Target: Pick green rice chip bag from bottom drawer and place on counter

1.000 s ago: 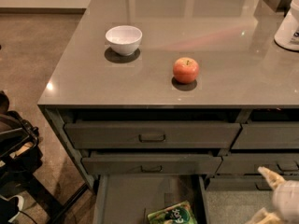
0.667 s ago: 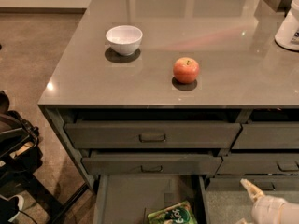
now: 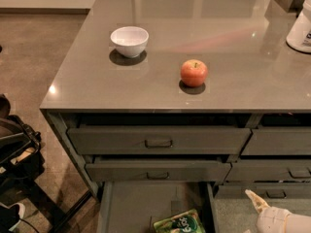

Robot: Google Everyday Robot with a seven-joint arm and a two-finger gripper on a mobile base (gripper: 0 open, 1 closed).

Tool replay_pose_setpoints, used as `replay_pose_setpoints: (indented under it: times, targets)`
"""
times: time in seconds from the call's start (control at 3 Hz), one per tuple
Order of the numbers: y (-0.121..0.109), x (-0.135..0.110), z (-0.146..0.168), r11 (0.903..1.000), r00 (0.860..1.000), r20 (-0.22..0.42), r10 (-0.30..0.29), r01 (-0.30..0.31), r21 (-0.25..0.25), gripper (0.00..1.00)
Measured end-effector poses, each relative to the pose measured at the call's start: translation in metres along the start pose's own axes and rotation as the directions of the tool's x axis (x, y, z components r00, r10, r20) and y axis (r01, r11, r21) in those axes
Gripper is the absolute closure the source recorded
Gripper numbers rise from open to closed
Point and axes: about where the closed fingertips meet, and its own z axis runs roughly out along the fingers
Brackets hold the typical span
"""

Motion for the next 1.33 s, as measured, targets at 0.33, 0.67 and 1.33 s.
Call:
replay_pose_setpoints:
  times: [0.33,0.67,1.33]
  targets:
    - [0.005,0.014,0.012,0.9970,0.997,0.021,0.076,-0.076,0.009,0.00]
    - [0.010,0.034,0.050,0.9893,0.986,0.081,0.143,-0.145,0.019,0.00]
    - [0.016,0.071,0.174,0.9797,0.968,0.173,0.184,-0.167,-0.112,0.00]
